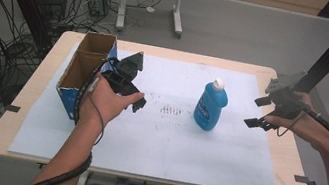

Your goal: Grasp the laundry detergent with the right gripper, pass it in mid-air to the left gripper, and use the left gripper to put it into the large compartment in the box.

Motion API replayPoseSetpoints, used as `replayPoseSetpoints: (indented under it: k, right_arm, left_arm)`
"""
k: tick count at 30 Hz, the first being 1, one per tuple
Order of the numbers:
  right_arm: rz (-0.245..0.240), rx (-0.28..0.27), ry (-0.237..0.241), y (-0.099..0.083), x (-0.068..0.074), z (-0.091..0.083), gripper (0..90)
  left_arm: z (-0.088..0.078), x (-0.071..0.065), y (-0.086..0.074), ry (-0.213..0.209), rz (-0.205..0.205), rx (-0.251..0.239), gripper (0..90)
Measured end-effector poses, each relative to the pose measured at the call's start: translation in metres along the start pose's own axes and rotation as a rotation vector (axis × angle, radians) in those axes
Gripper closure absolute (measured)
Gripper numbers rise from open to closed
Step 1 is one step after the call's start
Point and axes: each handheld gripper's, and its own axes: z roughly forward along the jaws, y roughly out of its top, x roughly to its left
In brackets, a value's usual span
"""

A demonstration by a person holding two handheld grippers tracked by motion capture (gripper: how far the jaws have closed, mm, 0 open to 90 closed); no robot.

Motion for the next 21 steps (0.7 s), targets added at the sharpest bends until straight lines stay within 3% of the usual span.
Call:
replayPoseSetpoints:
  k: [19,21]
  right_arm:
    - [0.106,-0.091,-0.067,-0.012,0.024,0.028,6.6]
    - [0.133,-0.108,-0.080,-0.012,0.026,0.033,6.0]
  left_arm:
    - [0.004,0.002,0.003,-0.050,0.033,-0.023,6.3]
    - [0.004,0.004,0.004,-0.055,0.037,-0.028,6.3]
